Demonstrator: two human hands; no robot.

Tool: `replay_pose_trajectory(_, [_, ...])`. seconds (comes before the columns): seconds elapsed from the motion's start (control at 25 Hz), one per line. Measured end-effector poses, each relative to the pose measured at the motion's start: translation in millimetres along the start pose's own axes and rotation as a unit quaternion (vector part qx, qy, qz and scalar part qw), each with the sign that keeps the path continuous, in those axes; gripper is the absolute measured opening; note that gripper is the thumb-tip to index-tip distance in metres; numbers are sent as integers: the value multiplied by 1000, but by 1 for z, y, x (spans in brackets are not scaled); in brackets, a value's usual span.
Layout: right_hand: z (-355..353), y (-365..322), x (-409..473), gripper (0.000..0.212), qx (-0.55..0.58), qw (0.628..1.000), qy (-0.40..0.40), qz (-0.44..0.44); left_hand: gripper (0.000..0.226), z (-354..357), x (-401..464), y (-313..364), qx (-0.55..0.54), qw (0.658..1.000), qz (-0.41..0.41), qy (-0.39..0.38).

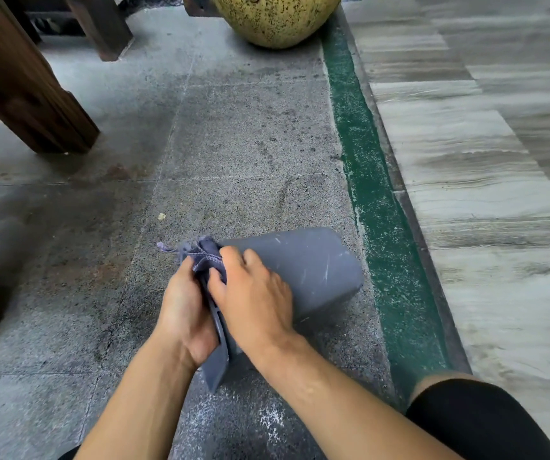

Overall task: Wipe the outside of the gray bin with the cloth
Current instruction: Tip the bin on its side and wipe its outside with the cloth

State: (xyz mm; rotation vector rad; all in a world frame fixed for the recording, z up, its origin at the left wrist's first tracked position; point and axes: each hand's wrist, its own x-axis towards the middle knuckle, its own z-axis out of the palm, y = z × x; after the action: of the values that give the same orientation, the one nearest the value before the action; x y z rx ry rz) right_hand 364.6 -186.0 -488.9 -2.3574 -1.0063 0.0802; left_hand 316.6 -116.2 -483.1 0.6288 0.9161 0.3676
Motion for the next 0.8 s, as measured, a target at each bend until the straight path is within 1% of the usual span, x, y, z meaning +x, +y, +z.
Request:
replay_pose_trajectory(0.12, [16, 17, -4, 22, -48, 998, 32, 2, 40, -2, 6, -8, 33, 998, -43, 17])
replay_pose_trajectory(0.24, [16, 28, -3, 22, -43, 998, 39, 8, 44, 3, 10, -9, 64, 996, -51, 29])
replay_pose_trajectory(0.4, [9, 34, 4, 22, -31, 999, 41, 14, 48, 9, 9, -8, 92, 995, -22, 46])
replay_pose_trajectory(0.48, [2, 45, 9, 26, -21, 999, 15, 37, 48, 10, 7, -8, 117, 991, -20, 66])
replay_pose_trajectory(0.6, [-7, 58, 14, 32, -3, 998, -29, 57, 40, 6, 5, -10, 171, 979, -27, 109])
replay_pose_trajectory(0.72, [-9, 61, 17, 31, -15, 998, -41, 55, 30, 4, 4, -10, 178, 976, -28, 125])
replay_pose_trajectory(0.8, [-9, 64, 19, 30, -21, 997, -53, 54, 26, 3, 2, -7, 165, 979, -32, 119])
